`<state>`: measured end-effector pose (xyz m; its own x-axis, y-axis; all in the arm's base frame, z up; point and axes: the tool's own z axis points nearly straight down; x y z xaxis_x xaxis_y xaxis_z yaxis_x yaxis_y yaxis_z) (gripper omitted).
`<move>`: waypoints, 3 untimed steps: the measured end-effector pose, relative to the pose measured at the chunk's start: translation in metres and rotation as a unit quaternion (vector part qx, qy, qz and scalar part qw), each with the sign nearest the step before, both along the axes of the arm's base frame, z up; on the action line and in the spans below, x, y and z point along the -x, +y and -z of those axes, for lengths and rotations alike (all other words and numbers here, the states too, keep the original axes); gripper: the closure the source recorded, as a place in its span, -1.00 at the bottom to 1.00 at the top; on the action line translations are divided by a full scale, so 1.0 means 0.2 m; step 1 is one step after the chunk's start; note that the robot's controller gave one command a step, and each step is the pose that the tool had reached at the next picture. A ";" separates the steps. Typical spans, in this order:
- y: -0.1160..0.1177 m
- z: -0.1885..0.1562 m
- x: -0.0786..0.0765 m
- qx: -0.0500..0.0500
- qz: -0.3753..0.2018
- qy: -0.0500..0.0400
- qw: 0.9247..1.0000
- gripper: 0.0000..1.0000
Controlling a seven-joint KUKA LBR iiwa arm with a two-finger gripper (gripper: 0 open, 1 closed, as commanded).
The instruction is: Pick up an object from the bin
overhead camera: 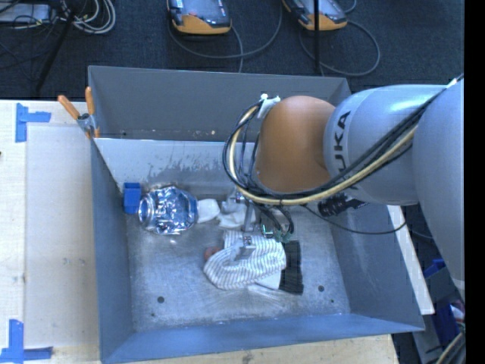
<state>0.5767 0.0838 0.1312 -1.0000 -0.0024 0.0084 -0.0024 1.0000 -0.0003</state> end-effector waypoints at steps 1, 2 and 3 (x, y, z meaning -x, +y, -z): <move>0.00 -0.02 -0.01 0.000 0.001 -0.004 1.000 -1.00; 0.11 0.26 -0.04 0.000 -0.176 0.004 0.984 1.00; 0.11 0.26 -0.04 -0.001 -0.176 0.004 0.984 1.00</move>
Offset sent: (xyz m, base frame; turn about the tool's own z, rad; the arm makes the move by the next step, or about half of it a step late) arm 0.0074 0.0220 -0.0612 -0.3553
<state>0.5854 0.1067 0.0790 -0.9373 -0.3482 0.0153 -0.3482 0.9374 0.0023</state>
